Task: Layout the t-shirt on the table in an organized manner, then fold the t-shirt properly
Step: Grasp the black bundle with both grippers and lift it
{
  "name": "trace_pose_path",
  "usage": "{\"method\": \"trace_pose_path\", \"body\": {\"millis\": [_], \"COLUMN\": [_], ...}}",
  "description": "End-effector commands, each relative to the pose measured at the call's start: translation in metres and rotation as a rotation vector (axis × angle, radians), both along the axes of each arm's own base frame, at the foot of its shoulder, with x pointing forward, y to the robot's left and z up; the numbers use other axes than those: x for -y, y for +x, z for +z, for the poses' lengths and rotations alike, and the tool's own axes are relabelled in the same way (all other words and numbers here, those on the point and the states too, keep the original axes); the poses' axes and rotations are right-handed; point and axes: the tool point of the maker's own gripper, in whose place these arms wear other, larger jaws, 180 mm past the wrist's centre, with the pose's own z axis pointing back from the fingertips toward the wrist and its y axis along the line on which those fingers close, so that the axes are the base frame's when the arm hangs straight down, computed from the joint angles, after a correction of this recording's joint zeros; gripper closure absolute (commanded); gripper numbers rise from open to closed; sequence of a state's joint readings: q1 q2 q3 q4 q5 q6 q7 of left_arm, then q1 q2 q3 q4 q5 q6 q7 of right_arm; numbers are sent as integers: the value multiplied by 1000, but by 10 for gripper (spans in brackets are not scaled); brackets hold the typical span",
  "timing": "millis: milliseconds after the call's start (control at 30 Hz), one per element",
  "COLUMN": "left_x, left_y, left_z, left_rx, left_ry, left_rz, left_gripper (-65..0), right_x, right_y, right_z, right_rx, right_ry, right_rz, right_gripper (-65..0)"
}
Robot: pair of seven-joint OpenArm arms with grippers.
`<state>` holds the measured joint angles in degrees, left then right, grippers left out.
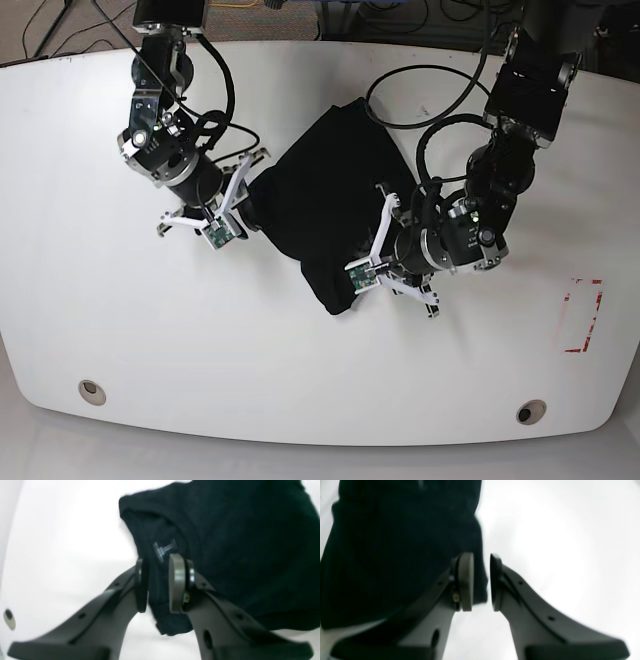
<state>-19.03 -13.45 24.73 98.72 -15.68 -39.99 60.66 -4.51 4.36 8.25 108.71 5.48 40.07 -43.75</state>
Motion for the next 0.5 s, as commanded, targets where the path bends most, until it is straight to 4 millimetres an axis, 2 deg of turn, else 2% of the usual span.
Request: {"method": "trace_pose_path", "body": {"millis": [0, 100, 267, 467], "left_x": [-7, -14, -12, -21], "left_y": [-7, -23, -50, -74], "left_z": [0, -14, -40, -71], "left_rx": [1, -47, -138, -242], "left_ry": [4, -3, -45, -43], "left_rz": [16, 45, 85, 129], "left_gripper": [-119, -119, -119, -119], "right_x": [-5, -7, -7, -13], "right_y": [15, 27, 40, 42], "right_z": [12, 6, -14, -44], "right_rx": [46, 28, -30, -64], "right_ry": [37, 53, 82, 182], "right_rz": [0, -3, -11, -24], "right_gripper": [-109, -109, -109, -109]}}
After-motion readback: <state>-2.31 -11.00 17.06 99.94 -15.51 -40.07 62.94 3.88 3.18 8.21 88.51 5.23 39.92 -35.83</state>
